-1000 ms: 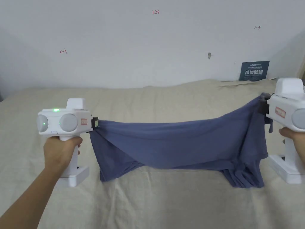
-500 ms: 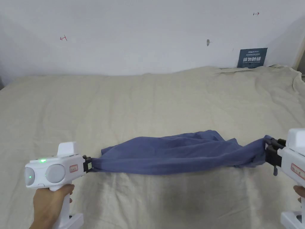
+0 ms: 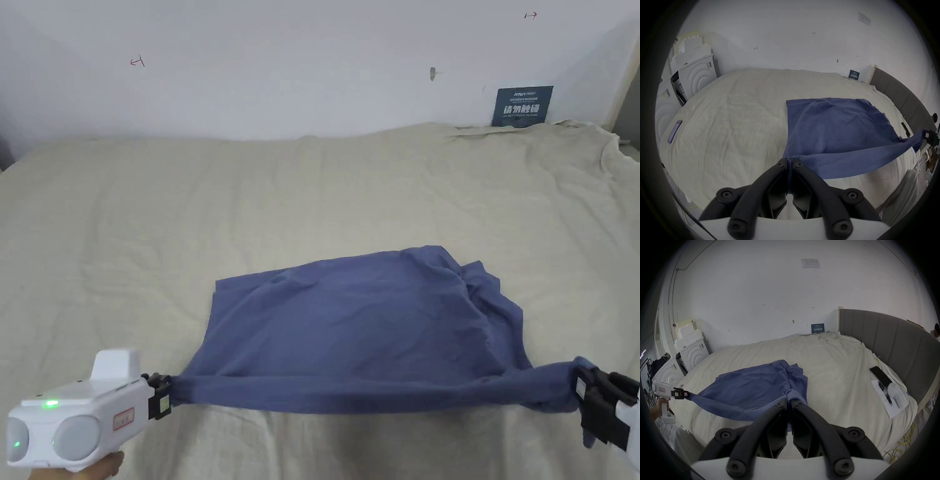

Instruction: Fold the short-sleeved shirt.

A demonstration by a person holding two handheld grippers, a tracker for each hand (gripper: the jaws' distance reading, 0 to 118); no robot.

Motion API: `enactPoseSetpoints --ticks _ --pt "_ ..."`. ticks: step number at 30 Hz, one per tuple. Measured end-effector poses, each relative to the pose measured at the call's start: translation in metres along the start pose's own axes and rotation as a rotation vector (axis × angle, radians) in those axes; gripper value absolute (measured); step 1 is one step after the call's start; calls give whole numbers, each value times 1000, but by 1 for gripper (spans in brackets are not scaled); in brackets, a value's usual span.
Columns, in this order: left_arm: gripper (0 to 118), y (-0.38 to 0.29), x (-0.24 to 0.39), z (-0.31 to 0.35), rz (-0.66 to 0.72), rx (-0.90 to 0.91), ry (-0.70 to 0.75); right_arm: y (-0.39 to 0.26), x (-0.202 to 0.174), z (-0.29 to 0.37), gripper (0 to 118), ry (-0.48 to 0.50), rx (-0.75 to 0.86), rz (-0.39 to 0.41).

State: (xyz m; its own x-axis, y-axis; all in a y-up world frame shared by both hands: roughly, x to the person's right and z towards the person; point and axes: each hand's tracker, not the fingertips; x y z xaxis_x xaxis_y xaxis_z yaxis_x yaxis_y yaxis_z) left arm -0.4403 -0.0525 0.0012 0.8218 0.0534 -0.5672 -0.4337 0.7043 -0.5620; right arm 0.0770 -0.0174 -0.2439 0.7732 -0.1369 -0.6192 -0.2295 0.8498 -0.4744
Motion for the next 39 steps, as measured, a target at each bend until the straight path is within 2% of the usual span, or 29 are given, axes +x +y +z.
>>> enactPoseSetpoints --ticks 10,23,27,29,31,32,34,35,36,39 --pt "2 -45 -7 2 -2 -72 6 -50 -3 21 1 -20 -109 -40" --pt "2 -76 7 -23 -19 -188 55 -99 15 -47 2 -155 -383 -118" --pt "5 -81 9 -26 -4 -190 70 -95 10 -45 2 -170 -446 -148" --pt "19 -79 10 -25 2 -201 68 -86 5 -35 3 -178 -446 -157" --pt "48 -78 17 -19 3 -206 81 -78 1 -30 10 -172 -447 -146" --pt "66 -75 20 -14 3 -208 87 -72 1 -25 22 -175 -434 -129" --pt "104 -70 20 -7 20 -184 84 -60 -1 -18 69 -169 -404 -119" --pt "116 -68 17 -8 33 -167 77 -52 -2 -13 85 -158 -371 -122" --pt "118 -63 17 -5 44 -149 73 -40 -7 -6 94 -149 -333 -123" --pt "118 -41 22 12 78 -51 45 -8 -16 11 94 -129 -212 -113"
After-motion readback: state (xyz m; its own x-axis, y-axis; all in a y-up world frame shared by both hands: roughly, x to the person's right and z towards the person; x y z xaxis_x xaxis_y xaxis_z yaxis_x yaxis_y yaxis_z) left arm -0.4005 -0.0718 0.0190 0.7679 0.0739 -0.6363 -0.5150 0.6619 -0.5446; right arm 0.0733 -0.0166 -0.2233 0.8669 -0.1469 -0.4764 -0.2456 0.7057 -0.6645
